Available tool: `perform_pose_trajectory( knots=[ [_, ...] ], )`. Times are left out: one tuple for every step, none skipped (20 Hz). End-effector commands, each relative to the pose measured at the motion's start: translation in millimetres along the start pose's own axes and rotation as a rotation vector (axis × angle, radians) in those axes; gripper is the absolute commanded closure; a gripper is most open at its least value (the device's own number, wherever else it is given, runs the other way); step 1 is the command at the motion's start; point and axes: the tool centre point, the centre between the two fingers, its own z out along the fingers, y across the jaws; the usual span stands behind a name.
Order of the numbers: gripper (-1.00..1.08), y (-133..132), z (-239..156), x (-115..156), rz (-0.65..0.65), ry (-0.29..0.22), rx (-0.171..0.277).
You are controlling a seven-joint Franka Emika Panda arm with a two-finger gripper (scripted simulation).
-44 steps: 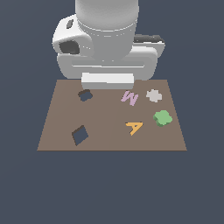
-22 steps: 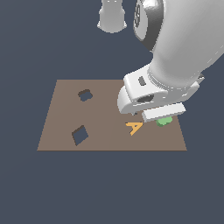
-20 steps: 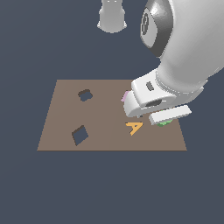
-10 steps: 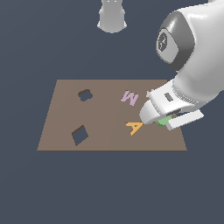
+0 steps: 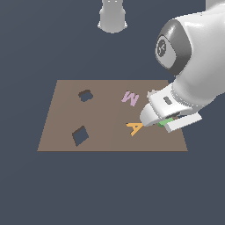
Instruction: Insert a designated object into the corresponding slot on a board.
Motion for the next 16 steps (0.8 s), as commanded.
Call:
perform_pose_trajectory(
  knots=[
    [-0.92,0.2,7.1,-0.3,0.0,-0.001,0.0],
    [-0.92,0.2,8.3,-0.3,0.0,-0.001,0.0],
    [-0.92,0.3,8.4,-0.3,0.0,0.0,-0.001],
    [1.08,0.3,8.4,-0.3,0.0,0.0,-0.001],
    [1.08,0.3,8.4,-0.3,0.0,0.0,-0.001],
    [1.08,0.3,8.4,-0.3,0.0,0.0,-0.001],
    [1.08,0.3,8.4,-0.3,0.0,0.0,-0.001],
    [1.08,0.3,8.4,-0.3,0.0,0.0,-0.001],
    [1.08,0.3,8.4,-0.3,0.0,0.0,-0.001],
    [1.08,0.3,8.4,-0.3,0.0,0.0,-0.001],
    [1.08,0.3,8.4,-0.3,0.0,0.0,-0.001],
    [1.08,0.3,8.4,-0.3,0.0,0.0,-0.001],
    [1.08,0.3,8.4,-0.3,0.0,0.0,-0.001],
    [1.08,0.3,8.0,-0.3,0.0,0.0,-0.001],
    [1.08,0.3,7.9,-0.3,0.0,0.0,-0.001],
    [1.08,0.8,7.9,-0.3,0.002,0.0,-0.001]
  ],
)
